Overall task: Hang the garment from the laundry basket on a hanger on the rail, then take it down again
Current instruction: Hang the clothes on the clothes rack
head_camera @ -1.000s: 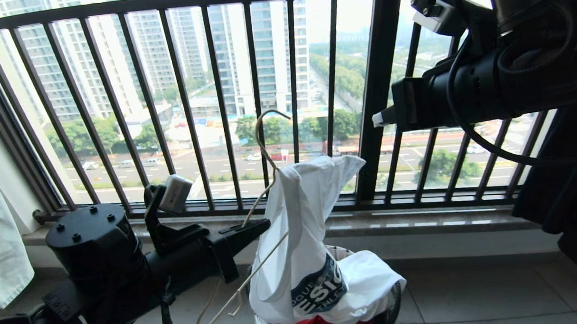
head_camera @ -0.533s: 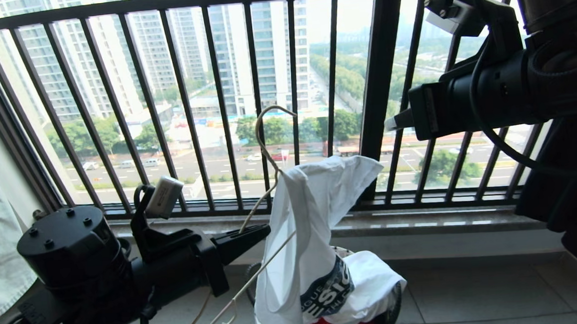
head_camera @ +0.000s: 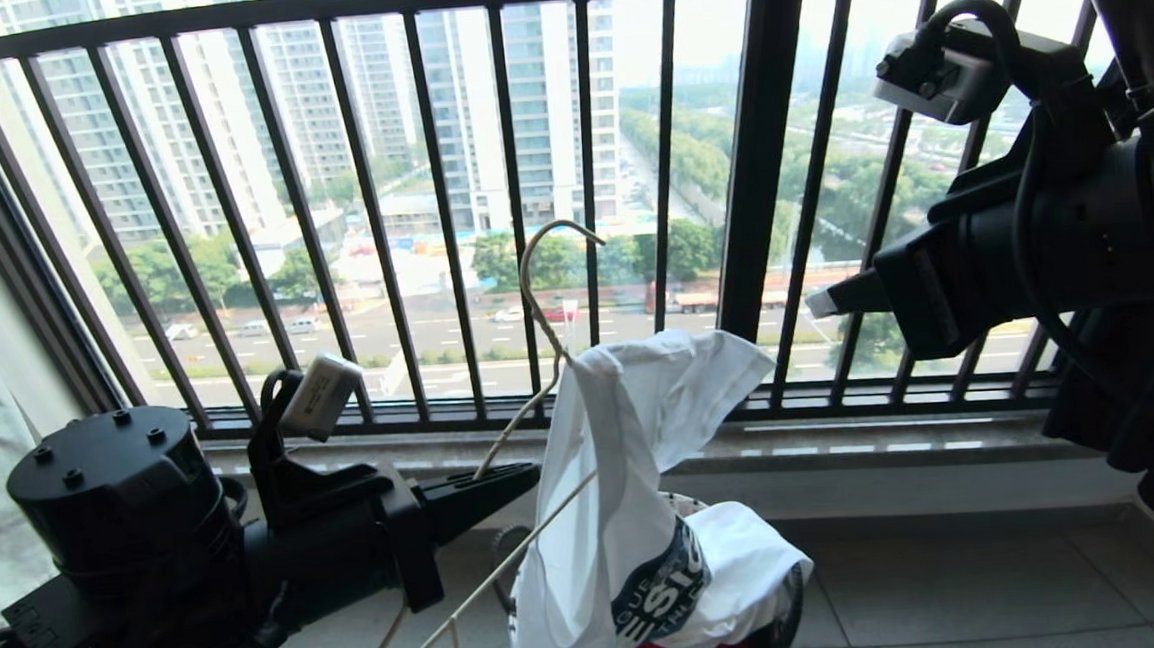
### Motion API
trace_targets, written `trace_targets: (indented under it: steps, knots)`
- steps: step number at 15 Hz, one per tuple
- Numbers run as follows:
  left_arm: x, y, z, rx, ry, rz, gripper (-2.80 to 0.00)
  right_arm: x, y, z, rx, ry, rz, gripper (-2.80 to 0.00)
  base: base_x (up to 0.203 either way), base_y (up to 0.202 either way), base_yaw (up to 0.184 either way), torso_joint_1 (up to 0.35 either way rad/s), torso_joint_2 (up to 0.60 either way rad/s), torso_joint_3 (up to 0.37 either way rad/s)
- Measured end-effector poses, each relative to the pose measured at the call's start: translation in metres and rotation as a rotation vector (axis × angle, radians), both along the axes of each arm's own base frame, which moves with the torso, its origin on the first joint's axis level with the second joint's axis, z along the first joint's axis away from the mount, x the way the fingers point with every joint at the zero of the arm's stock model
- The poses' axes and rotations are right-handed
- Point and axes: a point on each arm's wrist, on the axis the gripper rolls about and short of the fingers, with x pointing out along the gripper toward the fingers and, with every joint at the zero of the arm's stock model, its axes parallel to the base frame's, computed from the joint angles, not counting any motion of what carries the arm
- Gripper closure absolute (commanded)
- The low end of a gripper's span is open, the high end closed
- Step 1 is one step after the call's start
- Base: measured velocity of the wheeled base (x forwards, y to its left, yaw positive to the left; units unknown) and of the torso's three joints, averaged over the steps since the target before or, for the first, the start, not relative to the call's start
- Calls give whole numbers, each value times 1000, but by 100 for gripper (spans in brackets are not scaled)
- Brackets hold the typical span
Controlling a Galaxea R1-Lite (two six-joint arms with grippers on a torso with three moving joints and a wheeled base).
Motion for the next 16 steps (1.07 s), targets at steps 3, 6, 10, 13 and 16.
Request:
trace_targets:
  steps: [3,6,10,13,16]
  knots:
    - [-3,1,1,-1,-3,-26,0,-4,1,-9,-61,-1,179,-280,0,0,0,0,0,0]
    - [-6,2,-1,3,2,-56,0,4,7,-12,-117,-75,284,-280,0,0,0,0,0,0]
    - [-11,7,-1,2,0,-117,0,31,14,-18,-166,-151,362,-280,0,0,0,0,0,0]
    - [-10,15,2,-4,-11,-131,0,46,18,-24,-166,-152,422,-280,0,0,0,0,0,0]
    - [-9,22,4,-8,-20,-130,0,53,21,-31,-166,-135,463,-280,0,0,0,0,0,0]
